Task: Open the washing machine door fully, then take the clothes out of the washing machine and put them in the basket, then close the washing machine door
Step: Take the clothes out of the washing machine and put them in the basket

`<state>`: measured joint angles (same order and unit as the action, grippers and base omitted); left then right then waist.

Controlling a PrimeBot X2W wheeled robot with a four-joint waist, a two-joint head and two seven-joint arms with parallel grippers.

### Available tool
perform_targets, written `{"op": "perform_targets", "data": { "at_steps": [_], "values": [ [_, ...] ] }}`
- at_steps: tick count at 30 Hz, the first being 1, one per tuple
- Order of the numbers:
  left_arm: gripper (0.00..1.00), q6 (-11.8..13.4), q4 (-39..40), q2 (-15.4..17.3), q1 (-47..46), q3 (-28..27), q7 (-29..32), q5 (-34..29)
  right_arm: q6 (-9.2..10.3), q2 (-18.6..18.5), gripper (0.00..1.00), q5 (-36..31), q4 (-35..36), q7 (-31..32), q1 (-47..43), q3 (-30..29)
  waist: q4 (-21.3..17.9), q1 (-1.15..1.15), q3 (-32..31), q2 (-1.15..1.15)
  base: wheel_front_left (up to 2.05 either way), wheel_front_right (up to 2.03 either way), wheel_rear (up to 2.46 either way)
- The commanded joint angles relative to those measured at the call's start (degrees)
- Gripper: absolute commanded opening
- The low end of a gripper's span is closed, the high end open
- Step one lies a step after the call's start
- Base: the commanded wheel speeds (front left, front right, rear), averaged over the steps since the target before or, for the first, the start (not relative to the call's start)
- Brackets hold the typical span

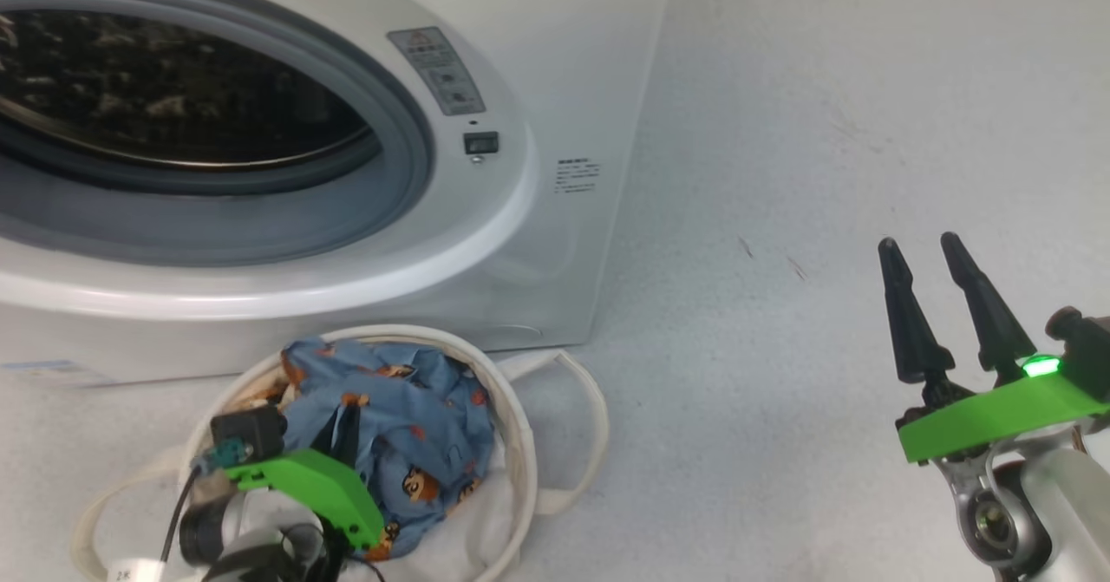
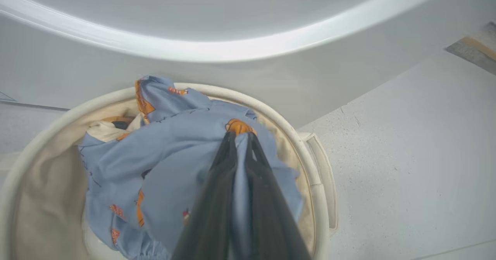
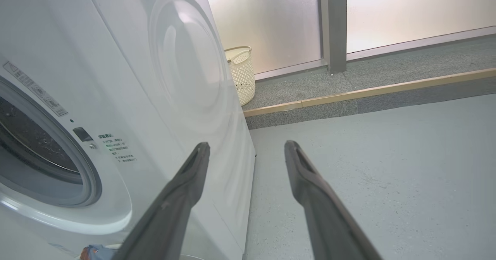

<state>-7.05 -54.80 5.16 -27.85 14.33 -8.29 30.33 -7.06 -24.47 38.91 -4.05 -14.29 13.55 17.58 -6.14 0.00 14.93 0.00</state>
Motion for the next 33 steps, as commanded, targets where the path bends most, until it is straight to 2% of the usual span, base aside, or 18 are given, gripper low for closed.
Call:
{"op": "perform_targets", "data": {
  "at_steps": [1,6,10,14,21,22,23,27,33],
  "values": [
    [0.0,-0.1,-0.2,0.7,-0.9,-1.3,-1.0,-0.2,-0.43,-1.6,1.0,0.1,1.8,-0.7,0.6,0.4,-0.7,0.0,0.7,0.0,0.0,0.0,0.0],
    [0.0,-0.3,-9.6,0.6,-3.9,-1.2,-4.3,0.1,-0.43,-2.0,1.0,0.0,2.0,-0.7,1.2,0.2,-2.1,0.0,2.4,0.0,0.0,0.0,0.0],
    [0.0,-0.4,-13.6,-0.3,-5.6,-1.2,-5.1,1.7,-0.43,-2.4,1.0,-0.1,2.1,-0.7,1.5,-0.1,-2.7,0.0,3.3,0.0,0.0,0.0,0.0],
    [0.0,-0.4,-14.5,-1.1,-6.1,1.1,-5.0,3.1,-0.43,-2.7,1.0,-0.2,2.2,-0.7,1.6,-0.1,-2.8,0.0,3.6,0.0,0.0,0.0,0.0],
    [0.0,-0.4,-12.9,-2.0,-4.2,7.7,-0.9,6.9,-0.43,-2.7,1.0,0.0,1.8,-0.7,1.7,0.4,-2.2,0.0,2.9,0.0,0.0,0.0,0.0],
    [0.89,-0.4,-12.6,-2.1,-4.1,8.4,-0.7,7.5,-0.43,-2.7,1.0,-0.1,1.6,-0.7,1.7,0.5,-2.0,0.0,2.8,0.0,0.0,0.0,0.0],
    [1.0,-0.4,-12.3,-2.1,-4.0,9.3,-0.7,8.0,-0.43,-2.7,1.0,-0.1,1.5,-0.7,1.7,0.7,-1.9,0.0,2.6,0.0,0.0,0.0,0.0],
    [1.0,-0.4,-10.7,-2.1,-3.9,12.1,-0.4,10.6,-0.43,-2.6,1.0,0.0,1.3,-0.7,1.6,0.9,-1.0,0.0,1.7,0.0,0.0,0.0,0.0],
    [1.0,-0.4,-7.5,0.1,-4.1,16.3,-3.4,13.0,-0.43,-2.2,1.0,0.1,1.0,-0.7,1.2,1.1,0.0,0.0,-0.2,0.0,0.0,0.0,0.0]
  ]
}}
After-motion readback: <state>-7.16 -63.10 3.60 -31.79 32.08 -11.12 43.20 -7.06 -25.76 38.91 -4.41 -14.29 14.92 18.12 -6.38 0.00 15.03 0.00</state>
